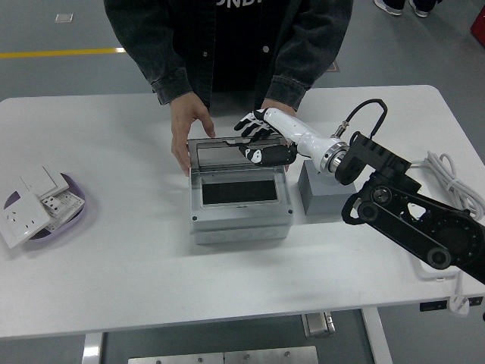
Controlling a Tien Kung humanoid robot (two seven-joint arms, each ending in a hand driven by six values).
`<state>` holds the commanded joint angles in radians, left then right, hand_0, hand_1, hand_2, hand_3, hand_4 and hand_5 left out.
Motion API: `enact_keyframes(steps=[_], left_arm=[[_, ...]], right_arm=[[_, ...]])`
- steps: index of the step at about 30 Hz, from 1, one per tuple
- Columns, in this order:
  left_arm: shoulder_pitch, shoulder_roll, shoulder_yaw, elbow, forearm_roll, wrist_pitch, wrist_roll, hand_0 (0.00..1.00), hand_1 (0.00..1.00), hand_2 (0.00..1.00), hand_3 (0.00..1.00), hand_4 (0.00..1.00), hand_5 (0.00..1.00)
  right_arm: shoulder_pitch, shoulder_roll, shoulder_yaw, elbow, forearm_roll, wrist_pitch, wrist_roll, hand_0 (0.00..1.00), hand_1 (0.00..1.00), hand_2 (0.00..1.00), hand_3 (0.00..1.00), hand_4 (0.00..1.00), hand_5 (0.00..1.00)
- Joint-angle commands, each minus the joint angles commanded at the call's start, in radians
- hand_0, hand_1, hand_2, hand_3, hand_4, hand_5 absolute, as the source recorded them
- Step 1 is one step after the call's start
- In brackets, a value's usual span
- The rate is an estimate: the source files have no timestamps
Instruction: Pick up the cylinder from the cube,place it in the box,flap close box
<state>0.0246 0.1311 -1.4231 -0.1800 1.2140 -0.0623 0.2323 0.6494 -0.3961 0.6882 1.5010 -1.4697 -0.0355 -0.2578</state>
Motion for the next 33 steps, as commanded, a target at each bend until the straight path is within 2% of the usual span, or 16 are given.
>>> enact_keyframes(steps=[5,12,13,16,22,27,30,33], left_arm=[[0.0,0.0,0.001,0.0,-0.002,0.0,-0.001,0.635,0.657,0.577,0.645,0.71,0.339],[-0.002,0.0,0.004,0.0,-0.003,-0.001,-0.003,0.634,0.657,0.578,0.646,0.709,0.334],[-0.002,0.0,0.004,0.0,-0.002,-0.001,-0.003,0.634,0.657,0.577,0.646,0.709,0.335],[-0.001,0.0,0.004,0.0,-0.002,-0.001,-0.003,0.634,0.657,0.577,0.646,0.709,0.335],[-0.001,0.0,-0.001,0.0,0.001,0.0,0.001,0.634,0.657,0.579,0.646,0.711,0.333],[0.001,0.001,-0.001,0.0,-0.002,0.001,0.003,0.634,0.657,0.58,0.646,0.71,0.332],[0.003,0.0,0.001,0.0,-0.007,0.002,0.004,0.634,0.657,0.58,0.646,0.71,0.332],[0.005,0.001,0.002,0.0,-0.013,0.003,0.006,0.634,0.657,0.58,0.646,0.71,0.331]], right_arm=[[-0.034,-0.026,-0.033,0.061,0.042,-0.014,0.009,0.639,0.62,0.663,0.699,0.615,0.256],[-0.083,-0.018,-0.066,0.047,0.181,-0.062,0.082,0.614,0.615,0.661,0.699,0.609,0.273],[-0.089,-0.017,-0.064,0.045,0.194,-0.068,0.091,0.604,0.616,0.66,0.705,0.536,0.29],[-0.105,-0.016,-0.042,0.045,0.201,-0.077,0.103,0.604,0.616,0.66,0.705,0.536,0.29],[-0.15,-0.029,0.066,0.068,0.131,-0.06,0.087,0.603,0.621,0.666,0.707,0.555,0.304],[-0.237,-0.044,0.199,0.101,0.058,-0.049,0.078,0.602,0.622,0.667,0.706,0.593,0.303],[-0.3,-0.04,0.295,0.107,0.029,-0.05,0.086,0.602,0.622,0.667,0.706,0.593,0.303],[-0.36,-0.019,0.393,0.096,0.032,-0.057,0.123,0.603,0.619,0.661,0.697,0.596,0.301]])
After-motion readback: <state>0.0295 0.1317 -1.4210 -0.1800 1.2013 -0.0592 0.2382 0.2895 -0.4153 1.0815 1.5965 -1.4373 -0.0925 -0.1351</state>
